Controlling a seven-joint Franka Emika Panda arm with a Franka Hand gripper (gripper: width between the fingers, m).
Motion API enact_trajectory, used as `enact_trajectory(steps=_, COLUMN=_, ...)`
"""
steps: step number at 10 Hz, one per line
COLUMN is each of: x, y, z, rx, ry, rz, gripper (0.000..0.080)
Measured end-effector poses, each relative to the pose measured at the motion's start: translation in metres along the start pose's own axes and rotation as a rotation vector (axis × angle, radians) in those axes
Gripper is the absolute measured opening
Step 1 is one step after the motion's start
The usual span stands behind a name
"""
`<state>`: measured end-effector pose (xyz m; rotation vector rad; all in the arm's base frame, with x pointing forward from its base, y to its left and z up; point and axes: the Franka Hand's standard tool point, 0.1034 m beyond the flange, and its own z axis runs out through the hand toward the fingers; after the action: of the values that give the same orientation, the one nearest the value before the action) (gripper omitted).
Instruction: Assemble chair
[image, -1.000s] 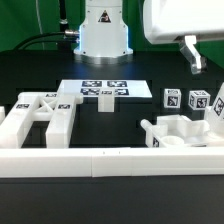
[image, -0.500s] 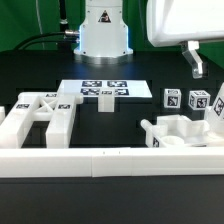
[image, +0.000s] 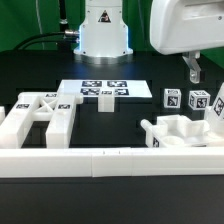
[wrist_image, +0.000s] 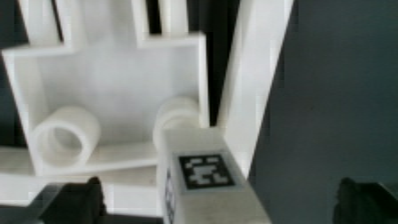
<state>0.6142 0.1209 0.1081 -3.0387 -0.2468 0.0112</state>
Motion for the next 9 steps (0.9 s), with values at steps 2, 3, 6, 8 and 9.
enact_trajectory(steps=2, x=0.000, y=-0.001, z=0.002, rx=0.007, ry=-0.048, rz=0.000, gripper=0.0649)
enact_trajectory(steps=3, x=0.000, y=-0.001, z=0.006, rx=0.006, ry=-0.049, rz=0.002, gripper=0.0649)
enact_trajectory(steps=6, x=0.018, y=0.006, z=0.011, rx=0.004, ry=-0.034, rz=0.009, gripper=0.0649)
enact_trajectory(steps=8, x=0.022, y=0.003, z=0.017, rx=0.005, ry=-0.035, rz=0.021, gripper=0.0649)
enact_trajectory(steps=9, x=0.022, y=0.002, z=0.019, rx=0.004, ry=-0.037, rz=0.017, gripper=0.0649)
